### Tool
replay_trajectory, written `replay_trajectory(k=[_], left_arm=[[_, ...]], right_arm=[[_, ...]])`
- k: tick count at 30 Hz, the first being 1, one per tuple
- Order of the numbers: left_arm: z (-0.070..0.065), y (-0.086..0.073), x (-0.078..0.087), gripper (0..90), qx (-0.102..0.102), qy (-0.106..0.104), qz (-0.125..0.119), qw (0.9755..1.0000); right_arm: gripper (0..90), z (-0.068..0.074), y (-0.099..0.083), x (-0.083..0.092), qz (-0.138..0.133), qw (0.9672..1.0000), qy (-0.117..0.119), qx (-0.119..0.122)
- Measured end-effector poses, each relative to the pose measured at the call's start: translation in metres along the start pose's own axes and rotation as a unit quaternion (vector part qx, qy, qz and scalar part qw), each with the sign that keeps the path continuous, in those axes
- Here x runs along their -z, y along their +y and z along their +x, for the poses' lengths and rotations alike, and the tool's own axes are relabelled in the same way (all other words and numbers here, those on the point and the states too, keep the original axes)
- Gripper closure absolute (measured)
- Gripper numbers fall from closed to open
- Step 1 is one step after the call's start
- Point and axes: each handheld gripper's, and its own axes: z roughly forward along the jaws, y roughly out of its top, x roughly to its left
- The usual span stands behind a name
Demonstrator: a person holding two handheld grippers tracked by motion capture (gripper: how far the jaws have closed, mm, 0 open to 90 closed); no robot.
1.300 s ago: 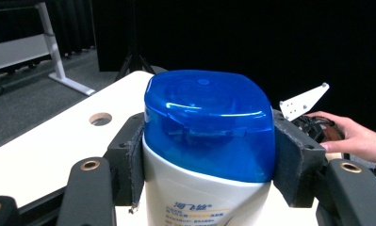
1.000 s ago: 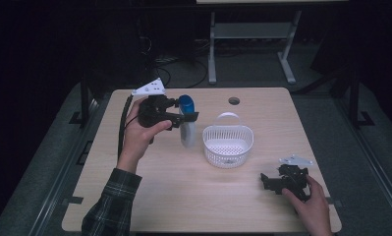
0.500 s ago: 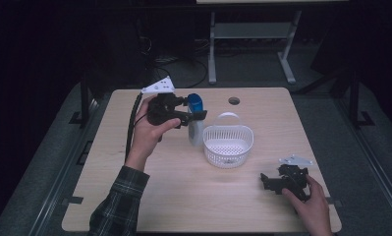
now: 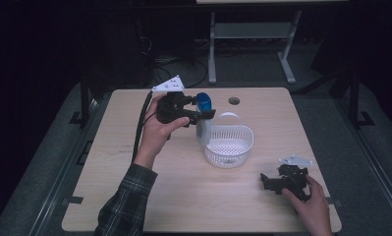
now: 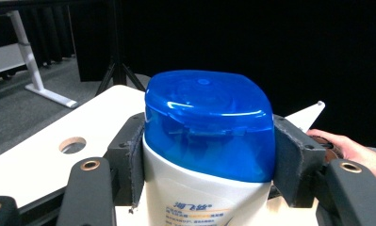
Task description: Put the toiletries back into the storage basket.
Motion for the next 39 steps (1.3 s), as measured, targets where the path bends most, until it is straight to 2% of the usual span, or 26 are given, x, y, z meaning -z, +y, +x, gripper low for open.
replay_trajectory(k=[17,26,39], left_arm=[[-0.001,0.002,-0.02,37.2,-0.002,-0.011,-0.006,0.9999],[-0.001,-0.002,-0.029,37.1,-0.009,-0.014,0.0,0.9999],[0.003,-0.02,-0.04,37.1,-0.007,-0.017,0.008,0.9998]], right_arm=[[0.0,0.0,0.0,0.0,0.001,1.0,0.002,0.001],[0.0,0.0,0.0,0.0,0.001,1.0,0.002,0.001],[0.0,0.0,0.0,0.0,0.001,1.0,0.003,0.002]])
